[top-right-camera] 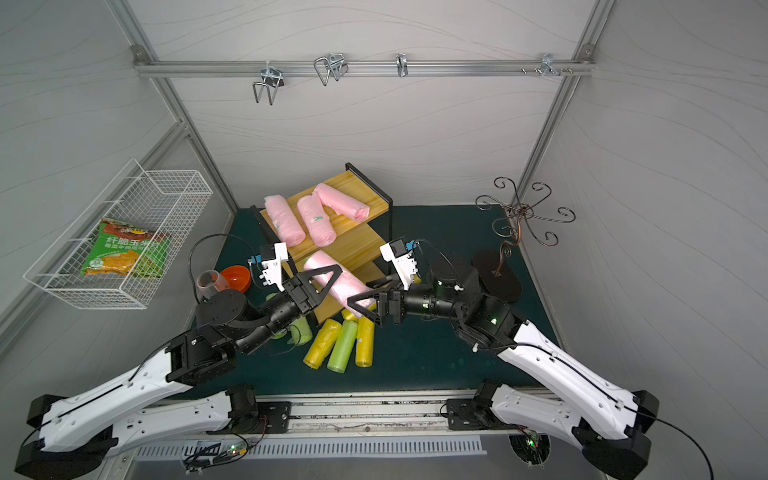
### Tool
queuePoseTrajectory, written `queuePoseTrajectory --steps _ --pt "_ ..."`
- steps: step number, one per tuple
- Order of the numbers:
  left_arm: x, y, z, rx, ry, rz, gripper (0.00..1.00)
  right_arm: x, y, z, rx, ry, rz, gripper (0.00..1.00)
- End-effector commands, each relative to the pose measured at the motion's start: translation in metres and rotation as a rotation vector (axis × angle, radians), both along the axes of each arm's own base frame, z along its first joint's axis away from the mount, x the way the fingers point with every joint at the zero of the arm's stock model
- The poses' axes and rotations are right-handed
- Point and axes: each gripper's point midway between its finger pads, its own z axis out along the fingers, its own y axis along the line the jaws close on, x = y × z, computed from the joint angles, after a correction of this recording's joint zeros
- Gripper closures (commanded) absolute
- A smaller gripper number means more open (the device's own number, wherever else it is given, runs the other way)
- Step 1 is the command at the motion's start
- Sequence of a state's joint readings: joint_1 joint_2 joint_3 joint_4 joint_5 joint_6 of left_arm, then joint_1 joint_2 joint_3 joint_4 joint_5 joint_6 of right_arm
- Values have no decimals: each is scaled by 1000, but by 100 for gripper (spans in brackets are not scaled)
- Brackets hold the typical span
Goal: Sort the rolls of trash bags by color and place them on the shelf
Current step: Pick up the roll of trash bags from the center of the board.
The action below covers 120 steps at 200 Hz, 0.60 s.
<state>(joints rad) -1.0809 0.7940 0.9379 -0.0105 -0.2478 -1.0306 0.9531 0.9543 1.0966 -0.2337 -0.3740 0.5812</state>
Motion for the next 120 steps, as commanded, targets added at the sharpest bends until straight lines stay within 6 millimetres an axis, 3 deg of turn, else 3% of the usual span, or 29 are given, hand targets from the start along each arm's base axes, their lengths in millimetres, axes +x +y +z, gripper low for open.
queuePoseTrajectory --steps 1,38,86,120 --pt "-4 2 24 -85 -39 -13 100 1 1 17 68 -16 2 11" --pt "-4 4 23 -84 -38 -9 100 -4 4 21 71 -15 40 26" --pt "-4 11 23 -77 -42 9 100 -17 -5 26 91 -16 77 19" --pt "-4 8 25 -78 -46 2 100 -18 0 27 108 14 100 27"
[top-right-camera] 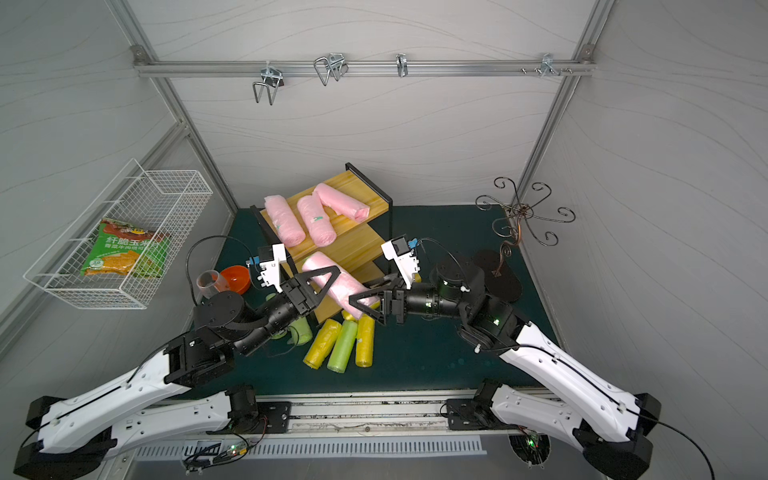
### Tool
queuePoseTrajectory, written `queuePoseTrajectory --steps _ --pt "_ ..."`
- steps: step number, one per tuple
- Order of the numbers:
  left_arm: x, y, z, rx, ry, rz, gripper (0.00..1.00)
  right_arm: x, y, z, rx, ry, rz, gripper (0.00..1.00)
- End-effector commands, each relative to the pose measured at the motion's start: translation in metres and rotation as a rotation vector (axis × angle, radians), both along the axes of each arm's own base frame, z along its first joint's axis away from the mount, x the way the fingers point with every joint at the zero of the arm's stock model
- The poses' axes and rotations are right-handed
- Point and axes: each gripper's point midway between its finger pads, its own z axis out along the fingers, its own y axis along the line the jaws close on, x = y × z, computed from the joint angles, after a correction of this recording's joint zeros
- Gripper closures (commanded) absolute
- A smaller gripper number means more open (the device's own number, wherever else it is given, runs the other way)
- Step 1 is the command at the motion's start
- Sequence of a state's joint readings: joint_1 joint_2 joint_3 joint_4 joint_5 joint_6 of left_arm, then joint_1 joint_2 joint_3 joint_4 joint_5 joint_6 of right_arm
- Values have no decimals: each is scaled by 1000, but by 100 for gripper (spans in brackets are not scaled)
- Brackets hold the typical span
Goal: Sort the rolls of trash bags by color and place them on the shelf
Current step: Pick up the roll of trash bags from the center of the board.
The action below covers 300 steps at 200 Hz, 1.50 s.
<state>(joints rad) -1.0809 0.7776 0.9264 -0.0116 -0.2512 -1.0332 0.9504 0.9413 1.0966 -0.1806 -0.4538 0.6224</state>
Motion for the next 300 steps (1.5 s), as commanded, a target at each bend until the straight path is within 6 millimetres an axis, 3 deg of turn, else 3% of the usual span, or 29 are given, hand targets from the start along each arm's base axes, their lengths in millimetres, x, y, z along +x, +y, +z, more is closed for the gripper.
queuePoseTrajectory --steps 1,29,72,113,136,172,185,206,227,263,300 --pt "-3 5 26 -73 -47 -1 100 -5 0 10 43 4 29 27" --pt "-3 5 27 -72 -48 -1 100 -4 6 6 36 28 51 38" --pt "-2 5 26 -72 -47 4 100 -4 13 -4 5 64 74 42" --pt "-2 5 25 -70 -44 4 100 -3 14 -7 -3 70 69 53" --pt "-2 5 25 -73 -44 3 100 -3 16 -7 -5 75 75 65" --pt "-2 4 24 -69 -46 -2 100 -4 17 -8 -12 80 88 100" --pt "-3 3 26 -64 -52 -7 100 -2 14 -7 -32 65 68 100" --pt "-4 4 27 -43 -52 -8 48 6 4 -4 -113 -5 0 100" --pt "-4 9 28 1 -58 8 22 17 -9 9 -169 -112 -68 100" --pt "-5 23 34 82 -97 49 19 53 -23 42 -194 -245 -171 100" --pt "-9 47 45 158 -152 97 23 107 -22 67 -261 -409 -279 100"
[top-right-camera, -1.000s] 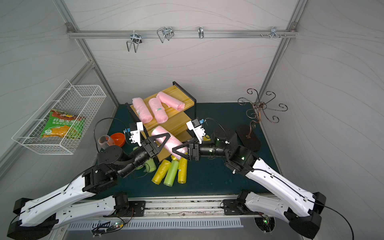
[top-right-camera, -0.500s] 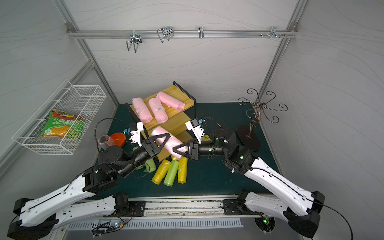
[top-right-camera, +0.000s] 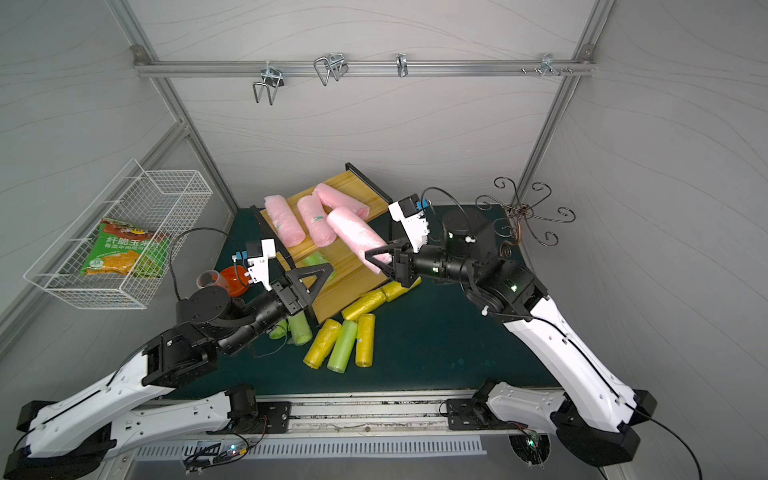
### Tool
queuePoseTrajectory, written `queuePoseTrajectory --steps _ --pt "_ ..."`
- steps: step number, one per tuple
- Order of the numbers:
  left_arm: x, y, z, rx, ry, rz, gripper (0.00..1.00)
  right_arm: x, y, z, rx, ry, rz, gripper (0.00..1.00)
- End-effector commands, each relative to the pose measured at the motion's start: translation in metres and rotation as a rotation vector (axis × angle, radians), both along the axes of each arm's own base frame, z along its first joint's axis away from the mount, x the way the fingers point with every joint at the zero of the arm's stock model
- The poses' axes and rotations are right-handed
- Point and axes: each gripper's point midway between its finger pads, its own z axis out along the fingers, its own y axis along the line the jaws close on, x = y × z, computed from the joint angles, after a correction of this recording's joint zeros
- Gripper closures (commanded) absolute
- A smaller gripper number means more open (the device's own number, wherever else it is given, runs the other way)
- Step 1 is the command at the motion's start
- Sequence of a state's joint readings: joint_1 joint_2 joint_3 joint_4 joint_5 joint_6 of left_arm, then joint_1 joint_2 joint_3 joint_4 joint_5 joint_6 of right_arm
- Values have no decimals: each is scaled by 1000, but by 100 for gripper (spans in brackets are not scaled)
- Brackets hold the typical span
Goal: Sort the rolls of trash bags by color and place them on the shelf
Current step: Place the roll of trash bags on the shelf.
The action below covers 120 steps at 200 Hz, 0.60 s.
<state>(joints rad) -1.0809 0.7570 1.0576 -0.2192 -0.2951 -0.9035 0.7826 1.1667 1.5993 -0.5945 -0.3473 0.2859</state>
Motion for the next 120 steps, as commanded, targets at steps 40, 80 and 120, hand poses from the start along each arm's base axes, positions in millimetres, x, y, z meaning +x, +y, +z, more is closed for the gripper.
queuePoseTrajectory --steps 40,80,120 --pt "-12 50 24 102 -119 82 28 96 15 20 -185 -294 -135 100" --pt "-18 98 -3 222 -91 183 30 149 24 18 -260 -350 -213 100" --pt "-23 151 -38 368 -7 313 33 186 33 5 -332 -348 -249 100"
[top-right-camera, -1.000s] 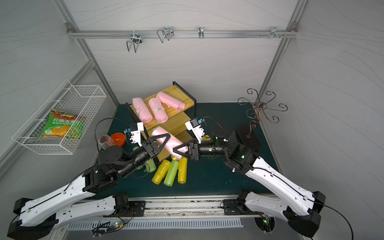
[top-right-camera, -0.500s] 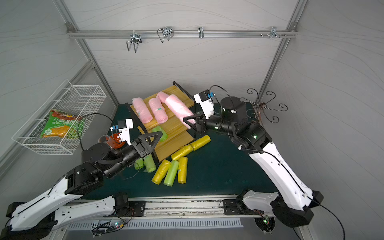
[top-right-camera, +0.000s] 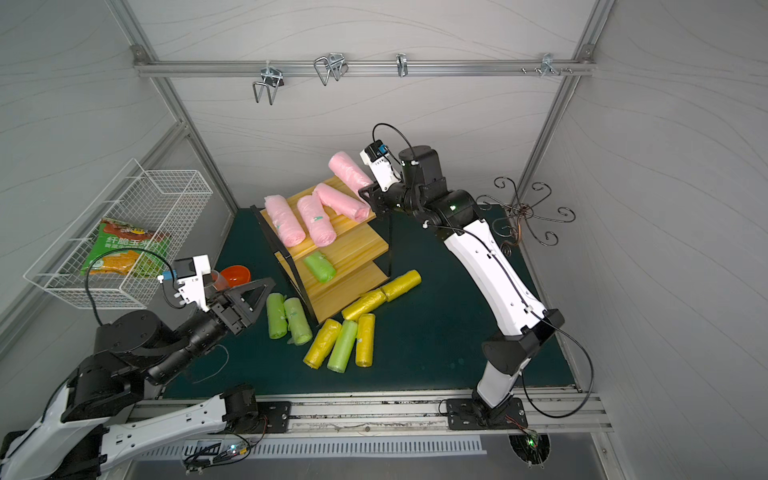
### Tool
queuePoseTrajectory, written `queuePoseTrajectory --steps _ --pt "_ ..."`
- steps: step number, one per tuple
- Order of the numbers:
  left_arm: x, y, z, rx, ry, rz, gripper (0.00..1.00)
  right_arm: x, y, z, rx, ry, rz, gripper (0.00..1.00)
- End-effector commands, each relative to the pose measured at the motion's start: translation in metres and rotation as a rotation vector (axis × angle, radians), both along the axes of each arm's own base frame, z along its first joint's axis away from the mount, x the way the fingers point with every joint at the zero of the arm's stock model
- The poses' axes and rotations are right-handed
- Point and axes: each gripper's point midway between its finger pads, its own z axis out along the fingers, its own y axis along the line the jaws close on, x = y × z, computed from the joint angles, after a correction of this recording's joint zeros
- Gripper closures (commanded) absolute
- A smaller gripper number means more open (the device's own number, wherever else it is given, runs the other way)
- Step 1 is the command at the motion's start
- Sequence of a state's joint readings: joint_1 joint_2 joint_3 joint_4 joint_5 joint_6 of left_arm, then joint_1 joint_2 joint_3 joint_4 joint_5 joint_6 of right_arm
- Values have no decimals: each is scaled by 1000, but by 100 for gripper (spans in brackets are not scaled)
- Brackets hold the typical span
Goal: Sort the rolls of trash bags by color and place them on the shelf
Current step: Place the roll of trash bags on the shelf.
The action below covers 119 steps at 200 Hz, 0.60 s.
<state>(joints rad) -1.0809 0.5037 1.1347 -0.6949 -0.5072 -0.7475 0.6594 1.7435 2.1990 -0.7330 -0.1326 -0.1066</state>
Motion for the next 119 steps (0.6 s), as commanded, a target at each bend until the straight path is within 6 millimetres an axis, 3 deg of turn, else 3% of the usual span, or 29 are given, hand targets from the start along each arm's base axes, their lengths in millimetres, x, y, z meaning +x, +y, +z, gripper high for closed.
queuePoseTrajectory --steps 1,20,105,119 --pt "-1 39 -15 109 34 121 33 14 -5 12 -28 -63 -32 100" --pt "-2 45 -24 157 59 134 33 22 -3 6 -59 -82 -27 100" --pt "4 21 -32 194 74 85 33 42 -1 -31 -150 -47 -67 100" --pt "4 20 -34 191 77 85 33 43 -2 -34 -156 -42 -72 95"
